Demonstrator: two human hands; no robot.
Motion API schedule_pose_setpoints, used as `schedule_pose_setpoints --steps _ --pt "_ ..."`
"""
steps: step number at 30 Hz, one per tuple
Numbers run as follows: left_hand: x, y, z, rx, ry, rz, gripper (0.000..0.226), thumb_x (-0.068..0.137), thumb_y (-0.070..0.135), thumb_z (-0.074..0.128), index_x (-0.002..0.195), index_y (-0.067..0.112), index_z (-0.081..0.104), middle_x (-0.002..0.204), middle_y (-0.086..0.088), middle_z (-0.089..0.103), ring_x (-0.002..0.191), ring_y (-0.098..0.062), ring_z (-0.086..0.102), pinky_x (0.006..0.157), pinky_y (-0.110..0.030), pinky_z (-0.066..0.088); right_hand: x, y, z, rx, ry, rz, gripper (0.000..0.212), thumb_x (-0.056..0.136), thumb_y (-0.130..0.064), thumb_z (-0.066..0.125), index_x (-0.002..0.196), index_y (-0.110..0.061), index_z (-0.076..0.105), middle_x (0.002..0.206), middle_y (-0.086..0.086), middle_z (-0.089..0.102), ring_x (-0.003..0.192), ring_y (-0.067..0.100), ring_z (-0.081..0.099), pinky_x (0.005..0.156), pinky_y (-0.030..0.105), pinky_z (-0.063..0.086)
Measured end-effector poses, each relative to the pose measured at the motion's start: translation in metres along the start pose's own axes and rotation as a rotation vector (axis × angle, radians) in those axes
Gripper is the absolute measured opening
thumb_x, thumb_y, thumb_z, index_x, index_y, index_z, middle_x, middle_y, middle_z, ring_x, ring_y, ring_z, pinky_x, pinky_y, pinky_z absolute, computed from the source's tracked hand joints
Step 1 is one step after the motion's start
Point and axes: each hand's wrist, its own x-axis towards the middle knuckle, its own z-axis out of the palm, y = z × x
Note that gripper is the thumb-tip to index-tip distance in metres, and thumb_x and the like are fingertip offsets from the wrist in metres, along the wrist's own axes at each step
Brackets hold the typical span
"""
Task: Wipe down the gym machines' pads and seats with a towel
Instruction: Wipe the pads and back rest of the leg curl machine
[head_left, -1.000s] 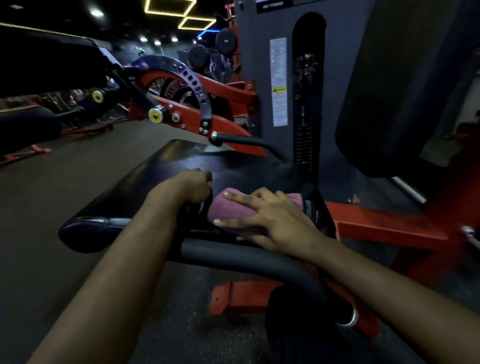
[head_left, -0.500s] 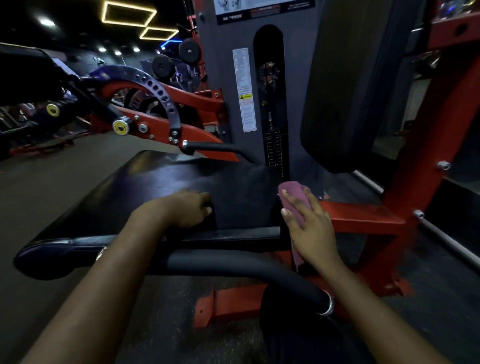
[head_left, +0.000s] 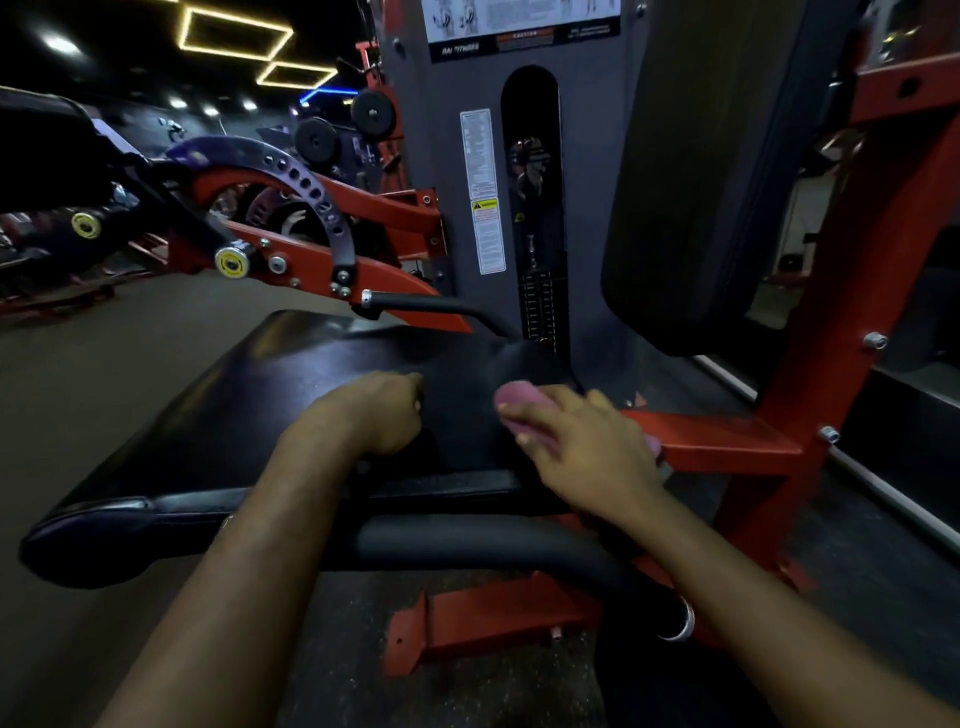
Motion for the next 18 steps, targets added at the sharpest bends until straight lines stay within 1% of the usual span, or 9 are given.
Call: schedule_pose_setpoints --steps 2,4,5,7,9,11,15,17,18 --pt "0.001 -0.003 0.001 -0.016 0.031 0.003 0.04 0.096 0.013 0.047 0.135 0.011 0.052 0.135 -0.014 0.058 0.122 -0.032 0.055 0.103 -0.043 0.044 0.004 -0.026 -0.002 0.069 -0.043 -0.188 0.044 0.095 -0.059 0.043 0.139 -0.059 0.046 0.147 -0.016 0.046 0.112 0.022 0.051 0.086 0.041 0.052" --pt "-0.001 -0.006 0.002 -0.019 0.063 -0.008 0.041 0.096 0.014 0.048 0.136 0.011 0.051 0.135 -0.016 0.058 0.122 -0.033 0.055 0.103 -0.043 0.044 0.012 -0.039 -0.004 0.113 -0.102 -0.354 0.043 0.095 -0.061 0.045 0.137 -0.056 0.052 0.154 -0.014 0.042 0.113 0.021 0.052 0.086 0.045 0.053" --pt "-0.002 -0.008 0.003 -0.019 0.066 -0.021 0.041 0.096 0.014 0.048 0.137 0.01 0.05 0.135 -0.017 0.058 0.123 -0.033 0.054 0.103 -0.042 0.044 0.014 -0.04 -0.004 0.109 -0.123 -0.418 0.043 0.095 -0.061 0.047 0.137 -0.054 0.054 0.157 -0.011 0.038 0.114 0.02 0.052 0.086 0.047 0.054" --pt "-0.004 -0.013 0.004 -0.001 0.068 -0.033 0.041 0.097 0.013 0.046 0.138 0.01 0.049 0.137 -0.018 0.057 0.125 -0.034 0.054 0.102 -0.041 0.044 0.013 -0.032 -0.002 0.072 -0.145 -0.47 0.046 0.097 -0.06 0.05 0.143 -0.056 0.048 0.163 -0.009 0.03 0.115 0.02 0.051 0.087 0.047 0.054" --pt "-0.005 -0.015 0.005 0.016 0.063 -0.02 0.041 0.097 0.014 0.045 0.138 0.01 0.048 0.138 -0.018 0.057 0.125 -0.034 0.054 0.102 -0.042 0.044 0.007 -0.021 0.0 0.065 -0.117 -0.423 0.051 0.097 -0.061 0.048 0.146 -0.062 0.035 0.166 -0.01 0.024 0.117 0.022 0.051 0.089 0.047 0.052" --pt "-0.007 -0.014 0.006 0.015 0.052 -0.006 0.042 0.098 0.014 0.044 0.14 0.011 0.048 0.139 -0.016 0.057 0.126 -0.032 0.054 0.104 -0.041 0.044 0.001 -0.008 0.0 0.066 -0.1 -0.3 0.054 0.094 -0.066 0.041 0.146 -0.069 0.025 0.166 -0.014 0.022 0.122 0.024 0.051 0.094 0.047 0.05" --pt "-0.007 -0.013 0.003 -0.008 0.063 0.023 0.041 0.097 0.013 0.044 0.137 0.012 0.051 0.138 -0.014 0.057 0.125 -0.031 0.054 0.104 -0.042 0.044 -0.001 0.019 -0.002 0.087 -0.162 -0.049 0.056 0.087 -0.076 0.024 0.143 -0.075 0.016 0.167 -0.014 0.019 0.132 0.029 0.046 0.107 0.048 0.043" --pt "-0.006 -0.013 0.002 -0.016 0.103 0.034 0.037 0.097 0.013 0.042 0.131 0.011 0.055 0.135 -0.013 0.059 0.122 -0.032 0.055 0.102 -0.045 0.045 -0.002 0.023 -0.006 0.127 -0.185 -0.014 0.056 0.092 -0.076 0.021 0.147 -0.071 0.014 0.169 -0.012 0.016 0.145 0.027 0.035 0.116 0.048 0.033" --pt "-0.004 -0.014 0.002 -0.022 0.131 0.041 0.034 0.097 0.013 0.041 0.128 0.011 0.057 0.133 -0.013 0.06 0.12 -0.032 0.056 0.101 -0.046 0.046 0.0 0.021 -0.011 0.18 -0.201 -0.023 0.054 0.099 -0.069 0.023 0.152 -0.064 0.014 0.169 -0.012 0.015 0.15 0.022 0.028 0.12 0.042 0.026"
